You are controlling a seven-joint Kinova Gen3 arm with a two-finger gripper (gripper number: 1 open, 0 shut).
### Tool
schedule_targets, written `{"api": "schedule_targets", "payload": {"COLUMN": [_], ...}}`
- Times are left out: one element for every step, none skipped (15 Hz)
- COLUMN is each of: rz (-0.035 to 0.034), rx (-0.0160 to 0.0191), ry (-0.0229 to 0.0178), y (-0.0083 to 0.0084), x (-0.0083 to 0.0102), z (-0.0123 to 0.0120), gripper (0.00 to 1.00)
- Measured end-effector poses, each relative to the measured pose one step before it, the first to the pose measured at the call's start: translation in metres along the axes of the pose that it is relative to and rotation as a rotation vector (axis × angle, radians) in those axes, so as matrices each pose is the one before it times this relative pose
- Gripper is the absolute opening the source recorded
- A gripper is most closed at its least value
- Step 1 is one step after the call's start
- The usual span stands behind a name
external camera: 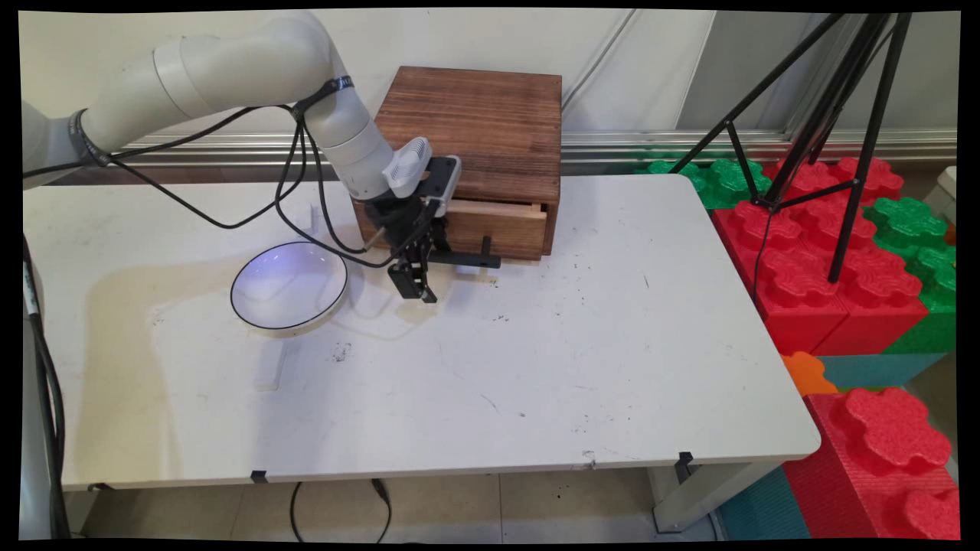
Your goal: Open the drawer
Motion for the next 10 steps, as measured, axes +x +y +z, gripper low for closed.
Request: {"api": "schedule_targets", "payload": {"rz": [-0.00186, -0.00613, -0.00655, -0.00729, -0.00622, -0.00442, -0.00373, -0.00189, -0.00156, -0.00103], "rx": [-0.00279, -0.0011, -0.00106, -0.00138, -0.00142, -0.00121, -0.00164, -0.00231, -0.00216, -0.00129], "ry": [0.0021, 0.00396, 0.0037, 0.00482, 0.00407, 0.00299, 0.00287, 0.0025, 0.00149, 0.00063], "y": [0.00299, 0.00298, 0.00269, 0.00322, 0.00359, 0.00294, 0.00388, 0.00414, 0.00375, 0.00265], "x": [0.0015, 0.0015, 0.00129, 0.00158, 0.0011, 0.00089, 0.00082, 0.001, 0.00056, 0.00021], "z": [0.00031, -0.00002, -0.00004, -0.00012, -0.00027, -0.00014, -0.00024, -0.00009, -0.00002, -0.0001], "gripper": [1.0, 1.0, 1.0, 1.0, 1.0, 1.0, 1.0, 1.0, 1.0, 1.0]}}
